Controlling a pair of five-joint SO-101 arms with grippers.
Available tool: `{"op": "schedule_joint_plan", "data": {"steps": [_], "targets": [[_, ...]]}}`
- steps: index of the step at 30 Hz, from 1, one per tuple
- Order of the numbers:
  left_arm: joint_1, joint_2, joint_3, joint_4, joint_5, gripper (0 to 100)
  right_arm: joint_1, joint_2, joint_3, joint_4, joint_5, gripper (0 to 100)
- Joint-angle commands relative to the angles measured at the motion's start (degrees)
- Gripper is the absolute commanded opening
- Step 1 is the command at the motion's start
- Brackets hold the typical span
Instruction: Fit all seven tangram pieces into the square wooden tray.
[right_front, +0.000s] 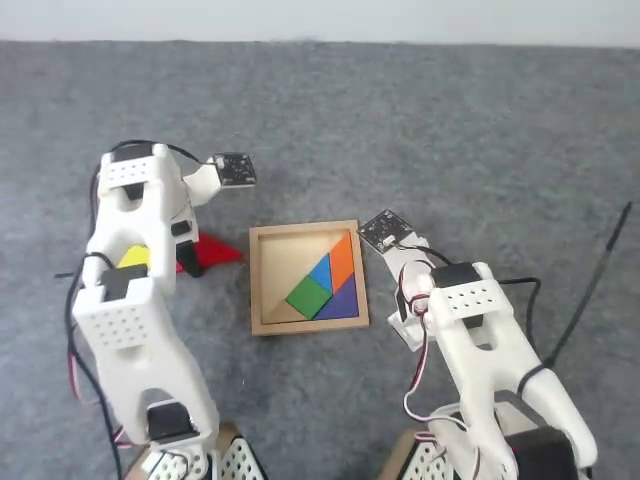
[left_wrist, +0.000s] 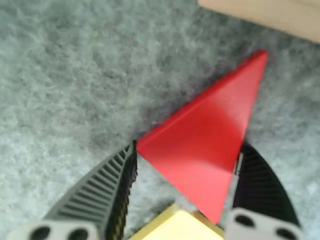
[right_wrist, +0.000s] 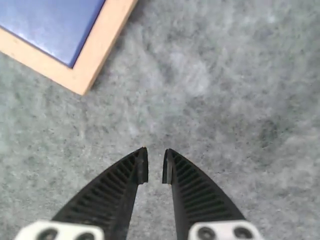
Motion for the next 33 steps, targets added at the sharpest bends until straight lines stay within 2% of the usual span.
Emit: {"op": "schedule_joint_plan", "data": {"steps": [1, 10, 33], "targets": [[1.1, 0.3, -7.5, 5.6, 0.7, 30, 0.4, -2.4, -0.2, -0.7, 0.9, 6.6], [2.7, 0.8, -8.4, 5.8, 0.8, 30, 0.4, -2.4, -0.2, -0.7, 0.9, 6.6], [0.5, 4.7, -8.1, 5.5, -1.4, 30, 0.4, -2.4, -0.2, -0.7, 0.9, 6.6]]}}
